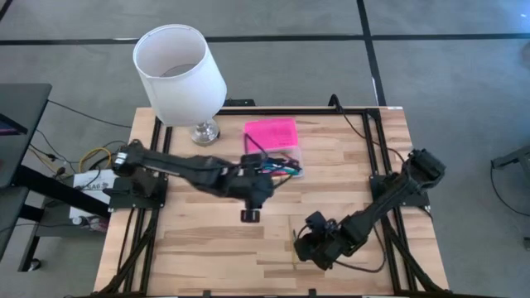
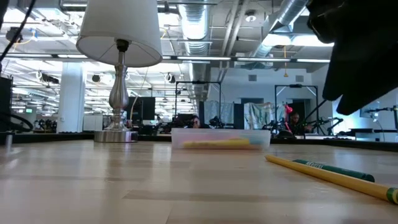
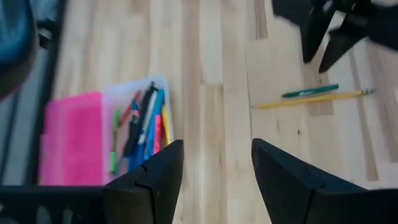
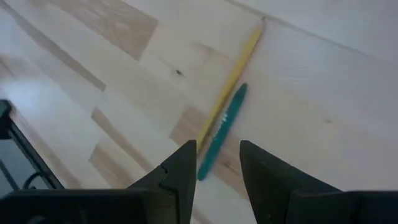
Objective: Pick & place school supplies into a supply box
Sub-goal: Put the green crayon into the pink supply box
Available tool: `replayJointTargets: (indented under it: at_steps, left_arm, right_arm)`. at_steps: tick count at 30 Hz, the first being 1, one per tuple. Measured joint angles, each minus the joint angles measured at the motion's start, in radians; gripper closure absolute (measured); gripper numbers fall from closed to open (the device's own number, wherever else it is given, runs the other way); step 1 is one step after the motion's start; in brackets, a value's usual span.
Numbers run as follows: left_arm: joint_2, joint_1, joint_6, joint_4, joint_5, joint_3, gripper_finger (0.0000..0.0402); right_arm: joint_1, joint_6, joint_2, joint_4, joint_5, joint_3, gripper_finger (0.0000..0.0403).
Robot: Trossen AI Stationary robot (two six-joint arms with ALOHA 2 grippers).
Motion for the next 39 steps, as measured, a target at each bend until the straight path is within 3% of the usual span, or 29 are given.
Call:
replayJointTargets:
  at_steps: [9, 15, 39]
  left_arm:
    - [-0.116, -0.157, -0.110, -0.083, -0.218, 0.000, 0.0216]
    - [-0.158, -0.224, -0.177, -0.144, -0.311, 0.000, 0.0216]
    - [-0.174, -0.290, -0.287, -0.196, -0.369, 0.000, 0.0217]
  right_arm:
    - [-0.022, 0.028, 0.149, -0.018, -0.010, 0.110, 0.0308]
    - [-0.040, 0.057, 0.230, -0.102, -0.086, 0.184, 0.0327]
    - [-0.038, 0.076, 0.252, -0.115, -0.083, 0.194, 0.0333]
